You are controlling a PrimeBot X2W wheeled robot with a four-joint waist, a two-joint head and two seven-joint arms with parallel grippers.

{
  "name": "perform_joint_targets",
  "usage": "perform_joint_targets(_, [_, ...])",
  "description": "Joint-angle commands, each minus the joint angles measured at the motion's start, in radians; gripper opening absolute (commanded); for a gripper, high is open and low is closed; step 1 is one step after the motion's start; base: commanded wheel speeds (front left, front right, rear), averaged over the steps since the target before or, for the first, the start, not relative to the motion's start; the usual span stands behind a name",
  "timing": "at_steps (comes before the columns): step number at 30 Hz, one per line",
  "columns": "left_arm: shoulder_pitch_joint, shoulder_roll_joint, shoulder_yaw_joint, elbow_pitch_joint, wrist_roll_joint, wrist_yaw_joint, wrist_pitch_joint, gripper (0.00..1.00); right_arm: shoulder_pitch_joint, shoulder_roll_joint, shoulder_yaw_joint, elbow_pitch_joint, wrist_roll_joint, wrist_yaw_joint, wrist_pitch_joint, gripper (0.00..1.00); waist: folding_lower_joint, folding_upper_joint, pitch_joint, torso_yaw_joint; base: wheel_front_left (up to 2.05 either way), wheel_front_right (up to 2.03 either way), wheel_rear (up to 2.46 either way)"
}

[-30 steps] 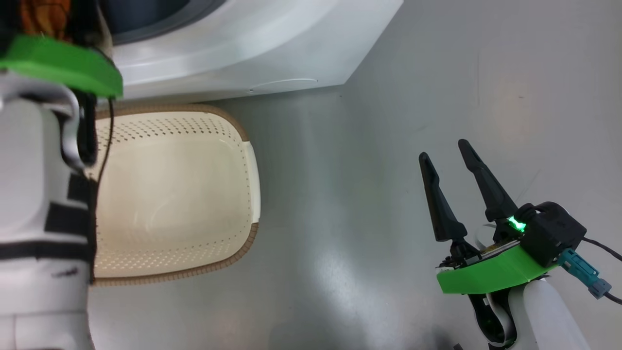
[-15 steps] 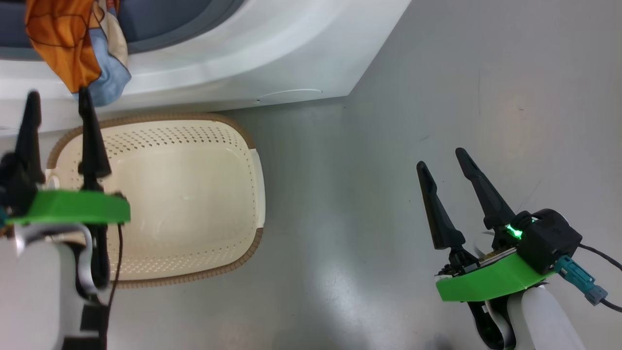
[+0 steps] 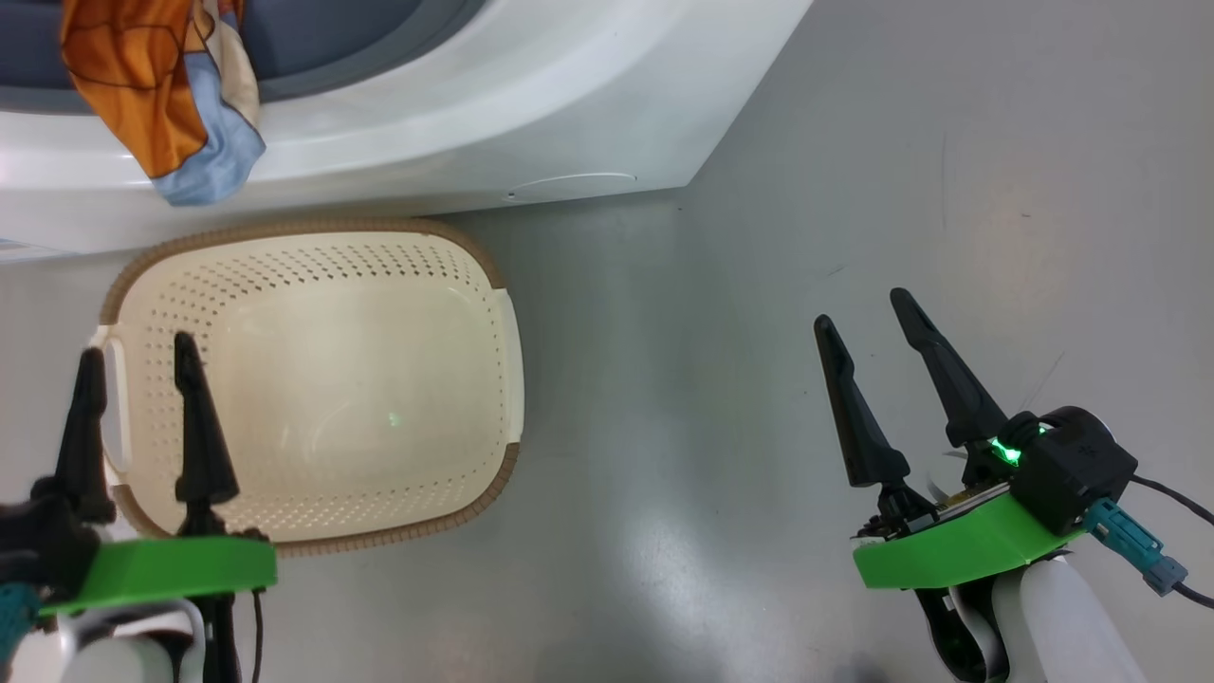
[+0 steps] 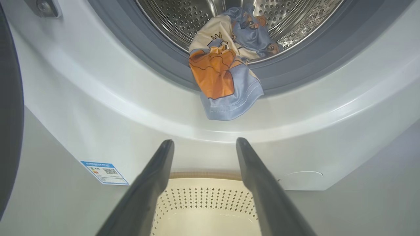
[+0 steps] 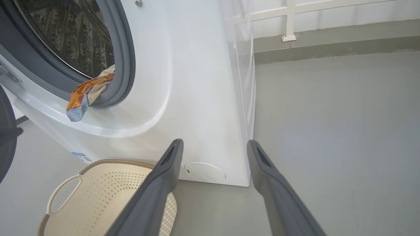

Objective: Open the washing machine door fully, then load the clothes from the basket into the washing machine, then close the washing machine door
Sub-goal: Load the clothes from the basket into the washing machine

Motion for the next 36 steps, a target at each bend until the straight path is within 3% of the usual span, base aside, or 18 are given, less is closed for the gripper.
perform_joint_targets(1, [0.054,0.018,0.034,-0.058,0.007,0.014,0.003,1.00,0.025,-0.003,0.027,-0.023,-0.004,0.001,-0.005,1.00,0.0000,0.0000,-0.002,0.000,0.00,0.00,0.00])
perform_joint_targets(18, [0.159,-0.005,0.027,-0.169,-0.005,0.055,0.019,1.00,0.023,-0.006,0.028,-0.014,0.001,0.001,-0.005,1.00,0.0000,0.0000,-0.010,0.002,0.00,0.00,0.00])
perform_joint_targets(36, [0.014,0.038,-0.003,-0.196,-0.012,0.027,0.059,1.00,0.011,0.000,0.039,-0.003,0.010,0.001,-0.005,1.00,0.0000,0.0000,-0.006,-0.008,0.00,0.00,0.00])
